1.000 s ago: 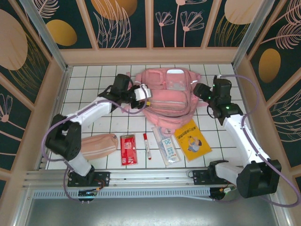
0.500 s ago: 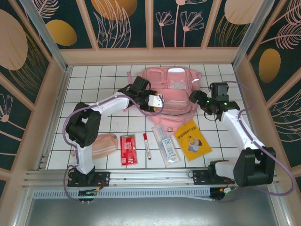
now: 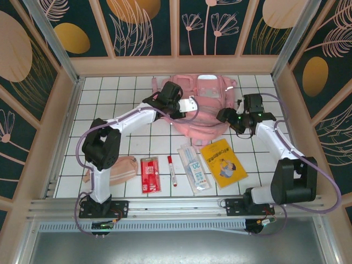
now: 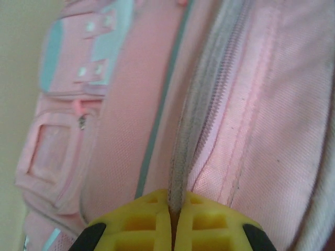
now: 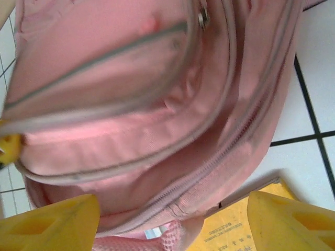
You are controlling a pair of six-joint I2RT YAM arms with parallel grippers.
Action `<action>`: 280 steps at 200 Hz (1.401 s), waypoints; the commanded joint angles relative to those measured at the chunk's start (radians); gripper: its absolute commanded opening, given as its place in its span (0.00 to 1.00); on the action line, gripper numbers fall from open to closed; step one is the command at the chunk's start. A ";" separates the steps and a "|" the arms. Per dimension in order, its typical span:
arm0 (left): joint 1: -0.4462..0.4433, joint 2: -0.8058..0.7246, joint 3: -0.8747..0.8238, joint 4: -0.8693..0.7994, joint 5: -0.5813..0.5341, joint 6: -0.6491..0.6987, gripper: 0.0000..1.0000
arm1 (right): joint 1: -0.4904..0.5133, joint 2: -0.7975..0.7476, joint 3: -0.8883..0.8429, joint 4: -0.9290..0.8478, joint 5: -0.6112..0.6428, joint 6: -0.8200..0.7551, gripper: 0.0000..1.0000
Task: Pack the student bag
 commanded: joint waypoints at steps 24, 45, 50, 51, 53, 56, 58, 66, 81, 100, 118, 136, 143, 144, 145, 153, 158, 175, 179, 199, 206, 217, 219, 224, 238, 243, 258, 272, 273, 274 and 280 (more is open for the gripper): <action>0.079 -0.129 0.062 0.128 0.021 -0.402 0.00 | 0.004 -0.005 -0.042 0.032 -0.166 0.005 0.68; 0.117 -0.170 0.060 0.156 0.073 -0.517 0.00 | 0.034 0.020 -0.046 0.039 -0.175 -0.034 0.68; 0.124 -0.182 0.053 0.168 0.073 -0.550 0.00 | 0.042 0.029 -0.045 0.042 -0.172 -0.042 0.68; 0.126 -0.183 0.051 0.171 0.074 -0.555 0.00 | 0.045 0.031 -0.045 0.043 -0.171 -0.043 0.68; 0.128 -0.189 0.048 0.175 0.078 -0.565 0.00 | 0.047 0.035 -0.044 0.044 -0.166 -0.045 0.68; 0.132 -0.196 0.043 0.181 0.084 -0.578 0.00 | 0.053 0.043 -0.044 0.047 -0.159 -0.048 0.68; 0.133 -0.201 0.041 0.187 0.090 -0.585 0.00 | 0.056 0.047 -0.044 0.050 -0.152 -0.049 0.68; 0.136 -0.221 0.023 0.205 0.123 -0.600 0.00 | 0.070 0.066 -0.047 0.071 -0.135 -0.057 0.67; 0.137 -0.257 -0.021 0.247 0.150 -0.641 0.00 | 0.088 0.106 -0.043 0.127 -0.124 -0.048 0.63; 0.138 -0.295 -0.063 0.278 0.157 -0.696 0.00 | 0.104 0.171 -0.046 0.231 -0.116 -0.003 0.60; 0.149 -0.320 -0.087 0.295 0.129 -0.747 0.00 | 0.106 0.255 -0.049 0.318 -0.108 0.032 0.54; 0.174 -0.353 -0.116 0.317 0.101 -0.779 0.00 | 0.115 0.301 -0.037 0.373 -0.122 0.035 0.52; 0.179 -0.368 -0.133 0.326 0.089 -0.776 0.00 | 0.118 0.303 -0.033 0.388 -0.130 0.037 0.52; 0.181 -0.371 -0.134 0.327 0.087 -0.776 0.00 | 0.117 0.304 -0.032 0.389 -0.132 0.036 0.52; 0.181 -0.372 -0.137 0.327 0.084 -0.775 0.00 | 0.117 0.303 -0.032 0.391 -0.133 0.036 0.52; 0.186 -0.386 -0.150 0.326 0.065 -0.766 0.00 | 0.117 0.299 -0.024 0.399 -0.148 0.034 0.53; 0.189 -0.394 -0.160 0.323 0.055 -0.765 0.00 | 0.117 0.294 -0.018 0.394 -0.149 0.030 0.53; 0.203 -0.413 -0.200 0.327 0.031 -0.770 0.00 | 0.116 0.265 -0.003 0.357 -0.122 0.001 0.56; 0.207 -0.416 -0.212 0.334 0.033 -0.769 0.00 | 0.113 0.253 -0.003 0.347 -0.117 -0.009 0.56; 0.226 -0.409 -0.266 0.366 0.036 -0.767 0.00 | 0.111 0.182 -0.008 0.295 -0.092 -0.077 0.60; 0.232 -0.398 -0.274 0.366 0.037 -0.764 0.00 | 0.112 0.161 -0.010 0.265 -0.078 -0.105 0.61; 0.239 -0.376 -0.284 0.364 0.036 -0.745 0.00 | 0.114 0.128 -0.006 0.199 -0.052 -0.144 0.63; 0.241 -0.371 -0.286 0.364 0.037 -0.743 0.00 | 0.115 0.125 -0.004 0.188 -0.051 -0.155 0.63; 0.244 -0.360 -0.289 0.364 0.038 -0.739 0.00 | 0.118 0.113 -0.001 0.153 -0.040 -0.172 0.64; 0.250 -0.334 -0.302 0.372 0.062 -0.720 0.00 | 0.140 0.078 0.007 0.053 0.013 -0.195 0.65; 0.251 -0.325 -0.307 0.375 0.064 -0.715 0.00 | 0.151 0.066 0.006 0.019 0.039 -0.200 0.66; 0.252 -0.305 -0.323 0.378 0.055 -0.708 0.00 | 0.180 0.034 0.003 -0.099 0.141 -0.170 0.66; 0.252 -0.292 -0.338 0.380 0.062 -0.705 0.00 | 0.185 0.012 -0.014 -0.211 0.204 -0.143 0.70; 0.253 -0.291 -0.340 0.380 0.063 -0.706 0.00 | 0.185 0.011 -0.017 -0.218 0.209 -0.140 0.70; 0.253 -0.290 -0.341 0.381 0.065 -0.707 0.00 | 0.186 0.009 -0.020 -0.226 0.216 -0.138 0.71; 0.254 -0.288 -0.348 0.389 0.077 -0.711 0.00 | 0.185 0.000 -0.035 -0.266 0.255 -0.118 0.74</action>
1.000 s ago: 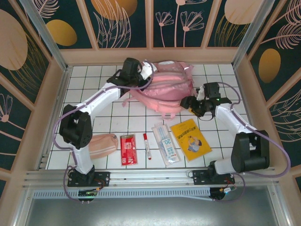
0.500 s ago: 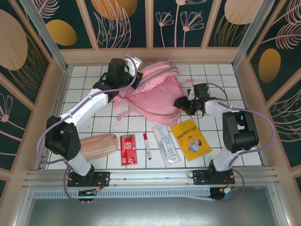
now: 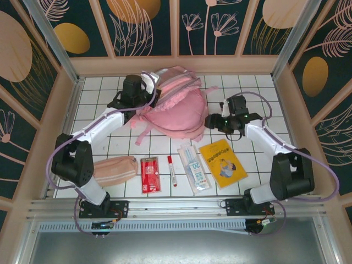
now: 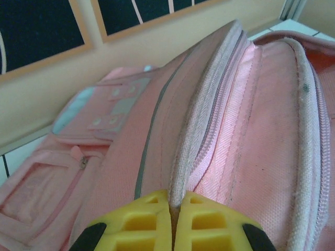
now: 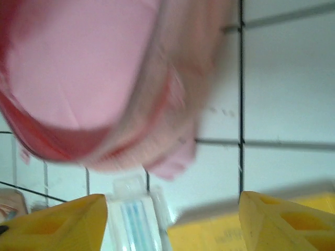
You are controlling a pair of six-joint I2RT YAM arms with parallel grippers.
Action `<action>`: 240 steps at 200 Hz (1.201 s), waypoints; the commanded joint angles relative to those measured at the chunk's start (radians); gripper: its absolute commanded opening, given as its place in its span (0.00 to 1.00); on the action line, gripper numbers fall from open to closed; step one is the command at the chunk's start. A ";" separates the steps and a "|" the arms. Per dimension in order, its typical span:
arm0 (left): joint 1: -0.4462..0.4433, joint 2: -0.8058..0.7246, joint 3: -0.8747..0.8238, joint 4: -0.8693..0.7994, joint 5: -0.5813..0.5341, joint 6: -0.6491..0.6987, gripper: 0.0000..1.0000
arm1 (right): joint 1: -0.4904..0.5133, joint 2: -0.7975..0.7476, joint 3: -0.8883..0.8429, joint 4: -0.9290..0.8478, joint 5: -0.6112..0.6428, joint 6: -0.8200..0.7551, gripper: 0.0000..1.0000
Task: Pack the student bag
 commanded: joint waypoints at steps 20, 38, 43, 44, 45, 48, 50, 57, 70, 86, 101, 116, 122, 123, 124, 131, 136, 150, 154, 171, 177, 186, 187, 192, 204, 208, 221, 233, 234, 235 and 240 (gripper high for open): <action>0.016 0.033 -0.047 0.133 0.081 0.008 0.00 | -0.033 -0.072 -0.099 -0.320 0.163 0.080 0.79; 0.020 0.087 -0.034 0.121 0.080 0.012 0.00 | -0.050 -0.104 -0.164 -0.295 0.113 0.147 0.79; 0.024 0.100 -0.022 0.108 0.086 0.012 0.00 | -0.048 -0.112 -0.181 -0.283 0.100 0.163 0.79; 0.024 0.105 -0.019 0.106 0.087 0.011 0.00 | -0.047 -0.113 -0.184 -0.281 0.097 0.166 0.78; 0.025 0.107 -0.016 0.104 0.088 0.012 0.00 | -0.047 -0.114 -0.187 -0.279 0.095 0.170 0.78; 0.027 0.114 -0.008 0.094 0.092 0.010 0.00 | -0.048 -0.117 -0.196 -0.273 0.087 0.181 0.77; 0.029 0.121 -0.002 0.087 0.094 0.010 0.00 | -0.046 -0.119 -0.203 -0.269 0.082 0.187 0.77; 0.030 0.139 0.022 0.063 0.104 0.008 0.00 | -0.042 -0.124 -0.224 -0.251 0.062 0.209 0.75; 0.031 0.157 0.063 0.024 0.129 0.008 0.00 | -0.027 -0.129 -0.272 -0.201 0.043 0.246 0.72; 0.031 0.153 0.080 0.010 0.163 0.009 0.01 | -0.031 -0.125 -0.332 -0.118 0.070 0.261 0.64; 0.031 0.124 0.073 0.000 0.195 0.017 0.10 | -0.057 -0.125 -0.368 -0.017 0.101 0.235 0.57; 0.030 0.088 0.065 -0.023 0.296 0.040 0.29 | -0.081 -0.116 -0.371 0.084 0.099 0.164 0.54; 0.029 0.075 0.065 -0.041 0.358 0.052 0.35 | -0.085 -0.111 -0.368 0.138 0.090 0.127 0.54; 0.028 0.073 0.065 -0.043 0.367 0.054 0.36 | -0.085 -0.110 -0.367 0.142 0.090 0.122 0.54; 0.027 0.071 0.065 -0.048 0.377 0.054 0.36 | -0.085 -0.109 -0.366 0.147 0.090 0.117 0.54; 0.021 0.056 0.064 -0.070 0.422 0.052 0.41 | -0.089 -0.099 -0.354 0.195 0.088 0.092 0.54; 0.013 0.046 0.064 -0.082 0.443 0.042 0.43 | -0.094 -0.088 -0.344 0.226 0.078 0.070 0.54; -0.016 0.016 0.037 -0.064 0.471 -0.022 0.43 | -0.113 -0.046 -0.309 0.292 0.065 0.018 0.54; -0.027 0.008 0.027 -0.057 0.482 -0.031 0.43 | -0.119 -0.031 -0.300 0.307 0.065 0.004 0.54; -0.094 -0.008 -0.001 -0.032 0.474 -0.052 0.47 | -0.151 0.042 -0.249 0.334 0.049 -0.013 0.57; -0.121 -0.005 -0.008 -0.020 0.475 -0.065 0.47 | -0.163 0.062 -0.223 0.319 0.024 -0.006 0.57; -0.159 0.009 -0.015 0.009 0.474 -0.101 0.47 | -0.173 0.077 -0.195 0.287 -0.002 0.017 0.57; -0.162 0.012 -0.016 0.012 0.475 -0.107 0.47 | -0.174 0.077 -0.192 0.283 -0.002 0.020 0.57; -0.182 0.023 -0.021 0.035 0.475 -0.132 0.47 | -0.177 0.073 -0.181 0.257 0.005 0.042 0.58; -0.230 0.075 -0.017 0.069 0.459 -0.184 0.47 | -0.197 0.045 -0.168 0.179 0.044 0.097 0.63; -0.246 0.094 -0.010 0.073 0.443 -0.201 0.47 | -0.206 0.033 -0.164 0.146 0.057 0.111 0.65; -0.292 0.160 0.040 0.054 0.408 -0.228 0.47 | -0.249 -0.015 -0.165 0.042 0.088 0.145 0.68; -0.318 0.229 0.111 0.013 0.375 -0.258 0.47 | -0.290 -0.072 -0.180 -0.042 0.118 0.170 0.71; -0.319 0.238 0.117 0.010 0.373 -0.260 0.47 | -0.293 -0.075 -0.183 -0.048 0.119 0.174 0.71; -0.320 0.244 0.125 0.004 0.372 -0.262 0.47 | -0.297 -0.081 -0.184 -0.051 0.120 0.175 0.71; -0.329 0.275 0.160 -0.019 0.366 -0.274 0.47 | -0.315 -0.110 -0.199 -0.081 0.119 0.183 0.72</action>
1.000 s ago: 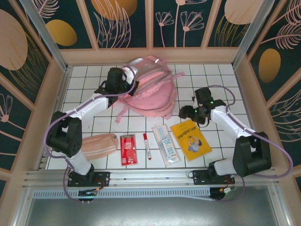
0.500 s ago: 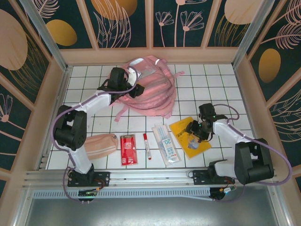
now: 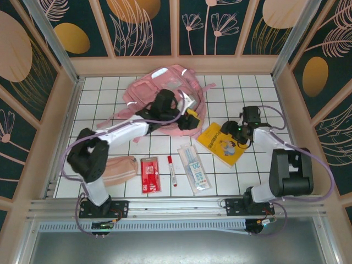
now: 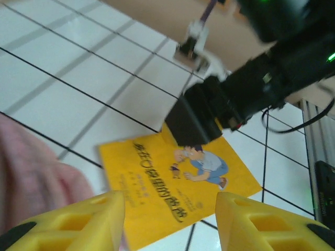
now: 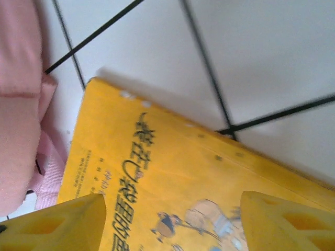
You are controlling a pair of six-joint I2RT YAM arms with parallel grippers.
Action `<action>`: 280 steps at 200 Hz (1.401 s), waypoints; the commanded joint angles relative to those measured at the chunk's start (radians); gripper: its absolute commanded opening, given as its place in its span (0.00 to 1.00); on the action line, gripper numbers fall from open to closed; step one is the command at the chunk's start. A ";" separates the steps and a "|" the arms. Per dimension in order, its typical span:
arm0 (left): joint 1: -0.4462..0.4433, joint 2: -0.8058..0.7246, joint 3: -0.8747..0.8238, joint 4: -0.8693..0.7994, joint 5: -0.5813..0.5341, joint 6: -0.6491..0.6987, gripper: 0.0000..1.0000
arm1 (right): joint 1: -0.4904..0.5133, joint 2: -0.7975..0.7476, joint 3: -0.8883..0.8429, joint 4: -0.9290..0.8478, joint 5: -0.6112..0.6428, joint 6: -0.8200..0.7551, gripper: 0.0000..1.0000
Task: Pack the student bag
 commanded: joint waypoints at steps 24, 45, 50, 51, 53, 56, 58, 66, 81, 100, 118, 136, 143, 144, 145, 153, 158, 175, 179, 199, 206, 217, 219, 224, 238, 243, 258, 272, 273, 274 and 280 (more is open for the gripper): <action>-0.086 0.277 0.300 -0.280 -0.071 0.032 0.47 | -0.175 -0.215 -0.081 -0.294 0.003 0.071 0.75; -0.114 0.370 0.376 -0.385 -0.177 0.101 0.47 | -0.263 -0.249 -0.122 -0.291 -0.074 0.041 0.75; -0.115 0.385 0.381 -0.385 -0.190 0.101 0.47 | -0.275 -0.247 -0.124 -0.282 -0.102 0.040 0.75; -0.115 0.388 0.382 -0.384 -0.192 0.100 0.47 | -0.276 -0.247 -0.124 -0.281 -0.106 0.040 0.74; -0.114 0.394 0.383 -0.382 -0.196 0.098 0.47 | -0.279 -0.245 -0.124 -0.278 -0.113 0.045 0.74; -0.115 0.402 0.386 -0.379 -0.199 0.096 0.46 | -0.282 -0.241 -0.124 -0.276 -0.123 0.051 0.74; -0.115 0.407 0.388 -0.377 -0.202 0.096 0.46 | -0.284 -0.236 -0.124 -0.274 -0.129 0.056 0.74; -0.115 0.432 0.398 -0.372 -0.205 0.090 0.47 | -0.284 -0.218 -0.126 -0.269 -0.161 0.071 0.72; -0.115 0.489 0.436 -0.390 -0.201 0.070 0.47 | -0.283 -0.185 -0.150 -0.252 -0.251 0.098 0.70; -0.114 0.560 0.496 -0.438 -0.178 0.033 0.46 | -0.280 -0.188 -0.208 -0.225 -0.259 0.116 0.69; -0.114 0.631 0.551 -0.492 -0.140 0.004 0.46 | -0.281 -0.178 -0.262 -0.185 -0.230 0.123 0.71; -0.111 0.705 0.608 -0.555 -0.123 -0.032 0.43 | -0.273 -0.122 -0.289 -0.113 -0.265 0.134 0.74; -0.106 0.717 0.609 -0.562 -0.118 -0.046 0.42 | -0.270 -0.107 -0.289 -0.090 -0.280 0.137 0.74; -0.106 0.718 0.607 -0.562 -0.118 -0.049 0.42 | -0.270 -0.106 -0.290 -0.087 -0.284 0.136 0.74; -0.105 0.720 0.605 -0.562 -0.118 -0.050 0.42 | -0.269 -0.105 -0.290 -0.086 -0.286 0.136 0.74; -0.098 0.719 0.585 -0.554 -0.117 -0.062 0.42 | -0.269 -0.100 -0.282 -0.075 -0.298 0.135 0.74; -0.093 0.713 0.565 -0.544 -0.119 -0.068 0.42 | -0.269 -0.103 -0.272 -0.084 -0.289 0.130 0.74; -0.075 0.676 0.492 -0.503 -0.108 -0.089 0.40 | -0.269 -0.125 -0.183 -0.175 -0.176 0.091 0.75; -0.070 0.667 0.475 -0.493 -0.097 -0.096 0.40 | -0.272 -0.129 -0.164 -0.191 -0.151 0.085 0.76; -0.063 0.612 0.404 -0.449 -0.040 -0.103 0.39 | -0.294 -0.118 -0.107 -0.175 -0.131 0.080 0.77; -0.063 0.600 0.391 -0.449 -0.014 -0.095 0.39 | -0.306 -0.096 -0.103 -0.141 -0.164 0.080 0.76; -0.063 0.582 0.385 -0.458 0.026 -0.080 0.39 | -0.321 -0.045 -0.101 -0.082 -0.204 0.090 0.74; -0.063 0.580 0.383 -0.460 0.032 -0.078 0.39 | -0.322 -0.035 -0.100 -0.074 -0.208 0.093 0.73; -0.064 0.574 0.381 -0.464 0.041 -0.073 0.39 | -0.328 -0.012 -0.097 -0.056 -0.217 0.099 0.72; -0.065 0.561 0.376 -0.474 0.074 -0.064 0.38 | -0.332 0.048 -0.089 0.015 -0.208 0.106 0.71; -0.068 0.556 0.372 -0.474 0.089 -0.059 0.38 | -0.332 0.068 -0.082 0.033 -0.198 0.109 0.70; -0.075 0.543 0.357 -0.471 0.109 -0.045 0.37 | -0.333 0.129 -0.055 0.089 -0.196 0.105 0.68; -0.084 0.535 0.353 -0.473 0.112 -0.028 0.36 | -0.333 0.180 -0.026 0.149 -0.197 0.094 0.66; -0.085 0.535 0.353 -0.474 0.114 -0.027 0.36 | -0.332 0.182 -0.024 0.153 -0.195 0.093 0.66; -0.085 0.535 0.354 -0.475 0.113 -0.025 0.36 | -0.332 0.186 -0.021 0.156 -0.194 0.093 0.66; -0.093 0.534 0.358 -0.483 0.115 -0.014 0.36 | -0.333 0.206 -0.005 0.171 -0.185 0.094 0.66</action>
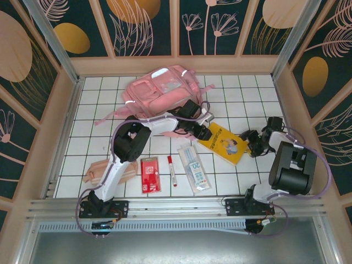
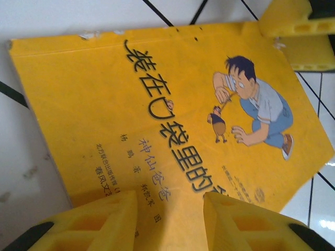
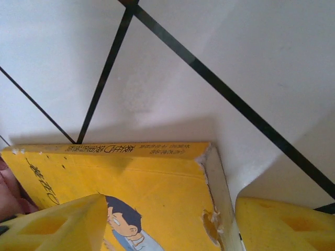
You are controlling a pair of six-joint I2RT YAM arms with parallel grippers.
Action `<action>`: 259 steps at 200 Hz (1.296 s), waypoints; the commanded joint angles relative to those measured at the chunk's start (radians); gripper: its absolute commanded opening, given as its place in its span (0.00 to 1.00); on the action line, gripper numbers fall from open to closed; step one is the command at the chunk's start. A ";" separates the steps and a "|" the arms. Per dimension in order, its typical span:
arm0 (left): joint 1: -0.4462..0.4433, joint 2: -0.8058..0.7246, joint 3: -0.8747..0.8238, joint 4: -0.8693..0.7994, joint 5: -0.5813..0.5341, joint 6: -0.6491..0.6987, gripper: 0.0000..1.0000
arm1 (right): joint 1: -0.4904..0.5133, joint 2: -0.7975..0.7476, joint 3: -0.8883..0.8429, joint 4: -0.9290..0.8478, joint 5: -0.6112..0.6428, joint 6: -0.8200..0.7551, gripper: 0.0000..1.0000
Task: Pack the student bag
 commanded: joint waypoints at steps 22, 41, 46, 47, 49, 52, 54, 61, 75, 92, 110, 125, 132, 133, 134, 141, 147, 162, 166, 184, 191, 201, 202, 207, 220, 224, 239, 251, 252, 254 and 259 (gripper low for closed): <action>-0.054 0.033 -0.012 -0.213 0.038 0.078 0.36 | 0.009 0.170 0.111 0.310 -0.020 -0.029 0.66; -0.075 0.072 0.049 -0.247 0.030 0.105 0.35 | 0.010 0.231 0.151 0.390 -0.085 0.003 0.66; -0.080 0.082 0.072 -0.260 0.027 0.104 0.35 | 0.011 0.246 0.162 0.406 -0.097 0.011 0.66; -0.082 0.084 0.075 -0.262 0.027 0.104 0.35 | 0.012 0.249 0.164 0.409 -0.098 0.013 0.65; -0.085 0.088 0.084 -0.267 0.026 0.104 0.35 | 0.013 0.255 0.169 0.412 -0.099 0.017 0.65; -0.089 0.093 0.096 -0.275 0.022 0.104 0.35 | 0.014 0.264 0.176 0.416 -0.100 0.022 0.66; -0.092 0.096 0.104 -0.280 0.019 0.104 0.35 | 0.015 0.270 0.180 0.419 -0.100 0.025 0.66; -0.102 0.101 0.128 -0.301 0.000 0.108 0.35 | 0.017 0.285 0.195 0.426 -0.104 0.033 0.65; -0.119 0.083 0.138 -0.318 -0.040 0.118 0.35 | 0.018 0.296 0.218 0.437 -0.111 0.043 0.65; -0.122 0.027 0.103 -0.291 -0.046 0.123 0.36 | 0.018 0.287 0.262 0.366 -0.067 0.034 0.63; -0.122 -0.047 0.064 -0.237 -0.049 0.126 0.37 | 0.018 0.253 0.316 0.202 0.047 0.010 0.63; -0.121 -0.108 0.047 -0.164 -0.090 0.123 0.37 | 0.018 0.196 0.321 0.091 0.154 0.007 0.65; -0.121 -0.130 0.052 -0.127 -0.117 0.122 0.37 | 0.020 0.167 0.317 0.037 0.209 0.015 0.67; -0.121 -0.133 0.053 -0.123 -0.120 0.121 0.37 | 0.020 0.162 0.315 0.031 0.216 0.017 0.67; -0.121 -0.136 0.055 -0.118 -0.124 0.122 0.37 | 0.020 0.157 0.313 0.024 0.223 0.018 0.68; -0.120 -0.152 0.070 -0.079 -0.156 0.119 0.38 | 0.020 0.129 0.305 -0.018 0.261 0.033 0.70; -0.119 -0.160 0.082 -0.041 -0.197 0.115 0.39 | 0.020 0.105 0.297 -0.064 0.282 0.051 0.71; -0.114 -0.147 0.123 0.045 -0.327 0.096 0.44 | 0.024 0.044 0.251 -0.139 0.246 0.089 0.75; -0.113 -0.132 0.144 0.057 -0.366 0.097 0.45 | 0.024 0.025 0.232 -0.150 0.222 0.097 0.75; -0.107 -0.014 0.314 0.007 -0.482 0.150 0.47 | 0.028 -0.066 0.133 -0.180 0.119 0.155 0.77; -0.101 0.051 0.407 -0.048 -0.490 0.177 0.48 | 0.035 -0.113 0.091 -0.181 0.079 0.183 0.78; -0.092 0.153 0.550 -0.138 -0.472 0.198 0.49 | 0.049 -0.173 0.040 -0.179 0.032 0.223 0.78; -0.091 0.163 0.569 -0.147 -0.467 0.198 0.49 | 0.051 -0.179 0.036 -0.179 0.029 0.228 0.78; -0.085 0.211 0.637 -0.194 -0.445 0.199 0.50 | 0.064 -0.206 0.018 -0.181 0.013 0.247 0.78; -0.070 0.309 0.781 -0.289 -0.382 0.190 0.53 | 0.105 -0.263 -0.012 -0.197 0.002 0.297 0.78; -0.066 0.331 0.805 -0.305 -0.363 0.191 0.54 | 0.119 -0.277 -0.019 -0.198 0.001 0.310 0.79; -0.063 0.357 0.794 -0.309 -0.302 0.204 0.55 | 0.170 -0.303 -0.036 -0.186 0.002 0.347 0.78; -0.063 0.344 0.736 -0.278 -0.271 0.209 0.55 | 0.189 -0.294 -0.051 -0.169 0.017 0.359 0.78; -0.063 0.342 0.730 -0.276 -0.269 0.209 0.55 | 0.189 -0.292 -0.054 -0.168 0.017 0.361 0.78; -0.064 0.338 0.718 -0.269 -0.266 0.209 0.55 | 0.190 -0.288 -0.058 -0.165 0.018 0.363 0.78; -0.064 0.327 0.688 -0.254 -0.258 0.209 0.55 | 0.192 -0.279 -0.069 -0.158 0.017 0.366 0.78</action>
